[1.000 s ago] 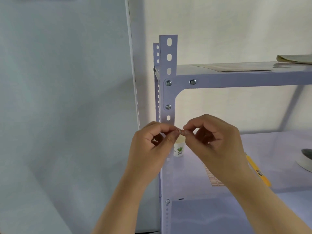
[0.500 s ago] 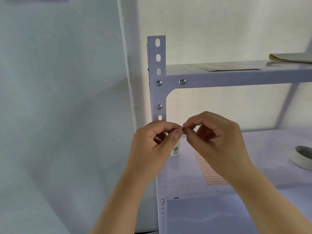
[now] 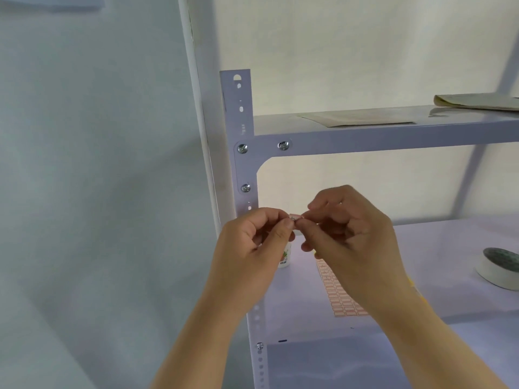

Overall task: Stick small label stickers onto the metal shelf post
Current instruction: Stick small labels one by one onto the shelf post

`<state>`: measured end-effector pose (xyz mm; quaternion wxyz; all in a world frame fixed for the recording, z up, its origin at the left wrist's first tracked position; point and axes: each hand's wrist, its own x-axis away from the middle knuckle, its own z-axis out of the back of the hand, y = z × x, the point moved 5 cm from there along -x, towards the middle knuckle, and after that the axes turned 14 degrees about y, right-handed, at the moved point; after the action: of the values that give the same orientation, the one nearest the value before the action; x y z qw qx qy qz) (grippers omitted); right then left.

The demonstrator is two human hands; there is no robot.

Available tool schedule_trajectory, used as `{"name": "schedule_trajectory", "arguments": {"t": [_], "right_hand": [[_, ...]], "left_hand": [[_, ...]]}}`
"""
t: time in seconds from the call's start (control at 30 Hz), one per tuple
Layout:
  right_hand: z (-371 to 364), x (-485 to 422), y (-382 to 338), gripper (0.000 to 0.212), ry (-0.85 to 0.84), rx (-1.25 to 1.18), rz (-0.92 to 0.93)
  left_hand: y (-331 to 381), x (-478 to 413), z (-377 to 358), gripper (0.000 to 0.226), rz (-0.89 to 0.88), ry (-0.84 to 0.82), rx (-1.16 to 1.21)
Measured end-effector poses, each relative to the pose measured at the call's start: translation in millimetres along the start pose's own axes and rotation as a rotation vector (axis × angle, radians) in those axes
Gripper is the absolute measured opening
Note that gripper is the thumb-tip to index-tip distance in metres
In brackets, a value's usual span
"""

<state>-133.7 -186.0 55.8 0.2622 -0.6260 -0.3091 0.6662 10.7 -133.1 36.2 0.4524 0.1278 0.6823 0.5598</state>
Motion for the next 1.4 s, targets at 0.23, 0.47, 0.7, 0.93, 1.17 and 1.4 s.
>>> {"name": "schedule_trajectory", "arguments": {"t": [0.23,0.47,0.7,0.93,1.17,1.4], "right_hand": [[4,-6,11,0.027,-0.062,0.017,-0.062],[5,-10,19,0.023,-0.089,-0.025,-0.145],[8,-11,24,0.022,-0.099,-0.085,-0.202],[11,-9,25,0.019,-0.055,0.246,0.041],[18,-11,26,0.016,-0.021,0.273,0.133],[35,-19,35,0.024,-0.021,0.195,-0.018]], "left_hand": [[1,-1,-7,0.018,-0.045,0.041,-0.069],[-1,0,-9,0.023,-0.059,0.072,-0.145],[-3,2,-17,0.016,-0.012,0.043,-0.126],[1,4,-20,0.022,-0.195,0.203,-0.244],[1,10,-27,0.015,-0.279,0.325,-0.235],[-1,8,-46,0.023,-0.178,0.182,-0.163]]}}
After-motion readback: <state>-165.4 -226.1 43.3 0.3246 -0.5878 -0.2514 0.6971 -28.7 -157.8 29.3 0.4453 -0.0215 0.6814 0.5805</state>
